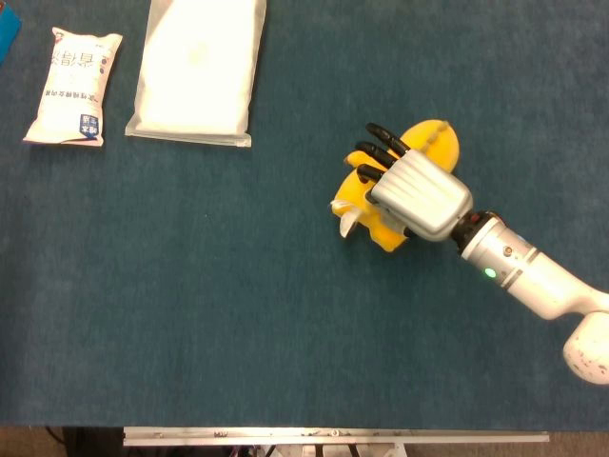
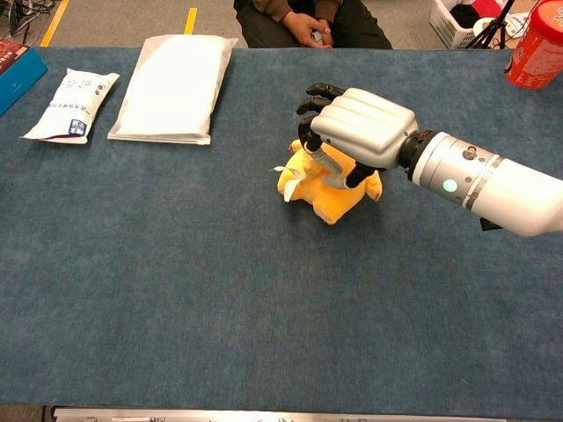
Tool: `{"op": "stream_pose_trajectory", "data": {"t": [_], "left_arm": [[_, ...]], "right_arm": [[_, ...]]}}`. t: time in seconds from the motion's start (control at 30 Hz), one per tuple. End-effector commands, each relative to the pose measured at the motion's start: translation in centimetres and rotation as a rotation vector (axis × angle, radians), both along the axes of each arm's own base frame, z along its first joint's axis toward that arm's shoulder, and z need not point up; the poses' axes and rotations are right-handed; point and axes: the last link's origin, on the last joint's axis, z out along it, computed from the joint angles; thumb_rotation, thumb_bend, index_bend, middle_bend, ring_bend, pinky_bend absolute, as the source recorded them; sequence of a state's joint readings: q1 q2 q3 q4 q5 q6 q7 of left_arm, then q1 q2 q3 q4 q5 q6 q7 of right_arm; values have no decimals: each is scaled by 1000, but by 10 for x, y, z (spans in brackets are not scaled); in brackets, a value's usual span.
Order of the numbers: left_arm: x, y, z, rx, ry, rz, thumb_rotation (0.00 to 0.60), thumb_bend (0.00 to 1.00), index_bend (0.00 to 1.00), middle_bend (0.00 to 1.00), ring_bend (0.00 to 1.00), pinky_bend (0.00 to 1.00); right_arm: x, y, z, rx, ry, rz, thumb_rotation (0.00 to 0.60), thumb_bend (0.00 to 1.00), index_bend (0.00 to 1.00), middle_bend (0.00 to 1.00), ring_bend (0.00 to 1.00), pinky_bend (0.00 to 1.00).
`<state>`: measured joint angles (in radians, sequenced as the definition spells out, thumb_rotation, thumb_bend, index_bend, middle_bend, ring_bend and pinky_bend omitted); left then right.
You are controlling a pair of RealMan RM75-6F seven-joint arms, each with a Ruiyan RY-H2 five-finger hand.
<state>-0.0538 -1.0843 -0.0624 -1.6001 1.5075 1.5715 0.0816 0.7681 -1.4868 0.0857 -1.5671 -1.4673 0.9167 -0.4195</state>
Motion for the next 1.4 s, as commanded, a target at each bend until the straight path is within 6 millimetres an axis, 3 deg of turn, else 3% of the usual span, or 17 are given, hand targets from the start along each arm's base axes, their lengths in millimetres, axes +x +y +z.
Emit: {"op": "stream_pose_trajectory", "data": {"t": [0.03, 0.13, 0.23, 0.5, 0.77, 1.0, 1.17, 1.4], "left_arm": [[0, 0, 0, 0, 0, 0, 600, 389, 456, 427, 327, 415], [1, 0, -1, -3, 0, -2, 600, 389, 456, 427, 327, 415], [2, 1, -2, -4, -1, -4, 600, 389, 456, 427, 327, 415], [1, 2, -1, 0, 0, -1, 600, 389, 456, 427, 327, 415], [-3, 5, 0, 0, 9, 5, 600, 389, 456, 427, 327, 415], [-2, 8, -8, -28, 11, -4, 600, 389, 456, 427, 327, 415], [2, 11, -13, -36, 2, -17, 600, 389, 456, 427, 327, 415], [6, 13, -17, -40, -2, -32, 600, 389, 456, 427, 327, 415]], "right_arm": [[-1, 0, 3, 0, -1, 1, 600, 253, 764, 412, 146, 56], [-1, 1, 9, -8, -4, 8, 600, 250, 544, 383, 148, 56], [-1, 2, 16, -25, -15, 17, 600, 251, 456, 368, 149, 56], [-13, 7, 53, -145, -11, 28, 600, 250, 394, 345, 150, 56], [-72, 23, 108, -344, 64, -153, 600, 253, 369, 336, 150, 56], [-115, 53, 153, -507, 86, -324, 600, 253, 369, 336, 150, 56], [-135, 72, 173, -569, 84, -409, 600, 253, 369, 336, 150, 56], [-153, 90, 183, -601, 96, -481, 600, 253, 369, 336, 150, 56]]}}
